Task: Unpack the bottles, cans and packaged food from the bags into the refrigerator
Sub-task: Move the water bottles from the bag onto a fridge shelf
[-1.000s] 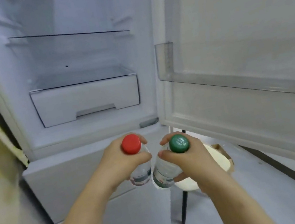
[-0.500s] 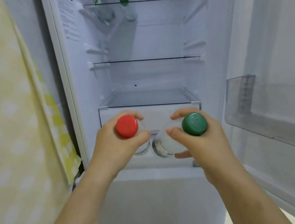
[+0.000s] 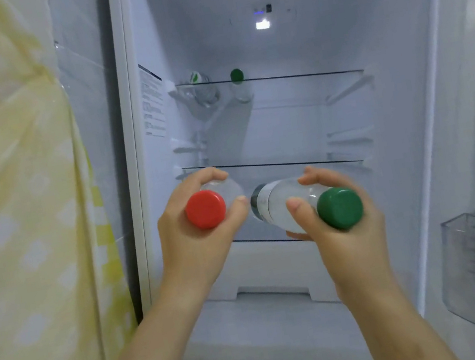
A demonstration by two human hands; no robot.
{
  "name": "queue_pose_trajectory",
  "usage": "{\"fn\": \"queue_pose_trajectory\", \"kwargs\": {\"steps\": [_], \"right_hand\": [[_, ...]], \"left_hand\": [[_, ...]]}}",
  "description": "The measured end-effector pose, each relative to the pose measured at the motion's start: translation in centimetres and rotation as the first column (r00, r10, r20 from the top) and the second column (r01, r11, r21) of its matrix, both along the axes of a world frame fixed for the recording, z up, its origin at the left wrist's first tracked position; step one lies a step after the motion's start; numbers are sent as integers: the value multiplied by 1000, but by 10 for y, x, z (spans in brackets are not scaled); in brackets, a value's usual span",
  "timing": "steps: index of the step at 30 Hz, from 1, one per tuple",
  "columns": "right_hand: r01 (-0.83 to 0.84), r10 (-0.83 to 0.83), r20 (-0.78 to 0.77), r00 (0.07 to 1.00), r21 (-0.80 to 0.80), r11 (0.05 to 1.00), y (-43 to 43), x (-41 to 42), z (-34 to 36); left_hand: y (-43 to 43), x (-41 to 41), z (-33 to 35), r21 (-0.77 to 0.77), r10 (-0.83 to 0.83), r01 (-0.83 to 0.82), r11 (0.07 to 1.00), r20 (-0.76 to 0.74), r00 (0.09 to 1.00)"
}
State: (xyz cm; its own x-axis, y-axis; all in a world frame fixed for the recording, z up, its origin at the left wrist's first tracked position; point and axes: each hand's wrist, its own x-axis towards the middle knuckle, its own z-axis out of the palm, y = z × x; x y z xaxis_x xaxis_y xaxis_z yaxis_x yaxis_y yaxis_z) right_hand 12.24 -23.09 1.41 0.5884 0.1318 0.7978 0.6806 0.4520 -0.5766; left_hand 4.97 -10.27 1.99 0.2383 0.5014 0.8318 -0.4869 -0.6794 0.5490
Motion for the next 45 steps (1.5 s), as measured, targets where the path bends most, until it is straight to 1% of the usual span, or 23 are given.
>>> {"fn": "queue_pose_trajectory", "kwargs": {"steps": [3, 6, 11, 15, 19, 23, 26, 30, 34, 40, 45], "right_hand": [[28, -34, 85, 996, 68, 997, 17, 14, 14], [59, -78, 143, 987, 139, 989, 35, 29, 28], [136, -191, 233, 954, 232, 963, 63, 47, 55], [129, -205, 278, 938, 270, 954, 80, 63, 76], [140, -241, 333, 912, 301, 943, 92, 75, 98], [125, -256, 370, 893, 342, 931, 98, 89, 124], [112, -260, 382, 887, 369, 923, 98, 99, 144], [110, -247, 376, 893, 351, 930, 99, 116, 161], [110, -222, 333, 916, 322, 940, 96, 129, 173], [134, -192, 218, 957, 255, 958, 93, 152, 189], [170, -208, 208, 956, 189, 967, 93, 168, 202]], "left_hand": [[19, 14, 16, 32, -23, 20, 999, 89, 996], [38, 30, 33, 73, -53, 43, 996, 143, 988], [64, 63, 55, 74, -109, 93, 993, 248, 963], [81, 88, 72, 79, -153, 136, 988, 303, 941], [96, 104, 93, 125, -189, 153, 980, 373, 908], [102, 118, 116, 135, -250, 212, 968, 428, 869], [104, 128, 136, 82, -256, 247, 966, 469, 845], [107, 145, 156, 47, -273, 282, 958, 442, 854], [109, 164, 172, 25, -323, 343, 939, 408, 854], [107, 189, 190, 68, -309, 304, 950, 332, 891], [109, 202, 211, 72, -283, 274, 959, 202, 938]]}}
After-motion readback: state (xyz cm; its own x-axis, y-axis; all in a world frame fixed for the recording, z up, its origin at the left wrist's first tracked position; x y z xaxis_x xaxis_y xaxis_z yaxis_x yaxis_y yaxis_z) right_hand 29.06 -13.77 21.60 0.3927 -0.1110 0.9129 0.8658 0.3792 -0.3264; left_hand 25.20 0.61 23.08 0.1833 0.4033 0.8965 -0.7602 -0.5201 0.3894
